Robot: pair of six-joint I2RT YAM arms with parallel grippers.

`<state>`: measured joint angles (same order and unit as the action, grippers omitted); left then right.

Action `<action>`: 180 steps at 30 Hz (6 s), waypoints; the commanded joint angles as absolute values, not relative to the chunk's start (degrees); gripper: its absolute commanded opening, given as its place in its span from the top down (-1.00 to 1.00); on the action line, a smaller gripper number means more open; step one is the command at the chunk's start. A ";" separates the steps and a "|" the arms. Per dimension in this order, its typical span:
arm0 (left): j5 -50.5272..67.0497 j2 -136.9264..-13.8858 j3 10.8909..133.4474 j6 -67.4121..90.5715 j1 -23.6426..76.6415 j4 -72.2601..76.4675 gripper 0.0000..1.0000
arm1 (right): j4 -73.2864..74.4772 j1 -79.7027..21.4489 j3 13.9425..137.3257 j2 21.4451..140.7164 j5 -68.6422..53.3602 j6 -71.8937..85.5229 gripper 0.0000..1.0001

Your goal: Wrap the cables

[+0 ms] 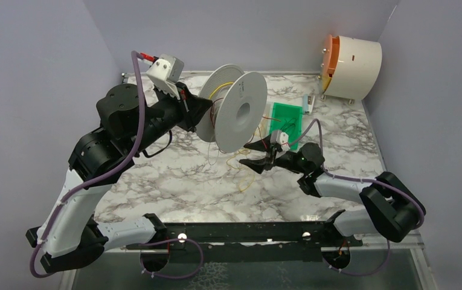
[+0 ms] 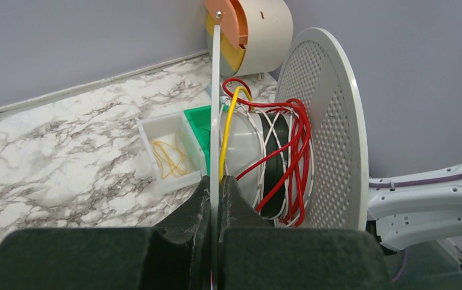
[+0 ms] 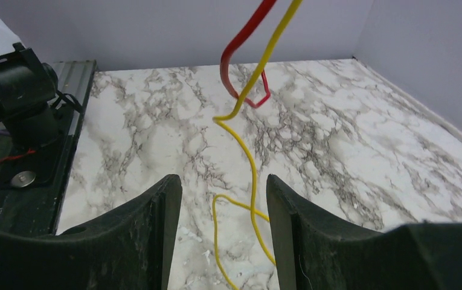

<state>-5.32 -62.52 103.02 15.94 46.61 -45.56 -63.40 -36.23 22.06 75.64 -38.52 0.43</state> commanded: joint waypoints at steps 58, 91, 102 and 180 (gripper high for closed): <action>-23.55 -70.61 104.05 20.65 46.52 -27.94 1.00 | -7.95 -54.29 38.57 52.91 -38.73 4.11 0.98; -29.98 -59.01 68.45 11.10 49.48 -22.22 1.00 | 39.54 -67.01 85.78 67.75 -2.63 0.34 0.98; -18.68 -57.03 62.61 4.66 50.86 -28.46 1.00 | 33.13 -66.98 86.54 67.63 15.39 -11.55 0.98; -3.66 -45.60 81.72 15.18 52.03 -33.33 1.00 | -6.32 -42.10 27.83 59.42 -6.85 16.33 -0.27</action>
<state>-1.43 -45.32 77.08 11.88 51.88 -39.16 -2.28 -42.30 30.11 59.09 0.60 14.63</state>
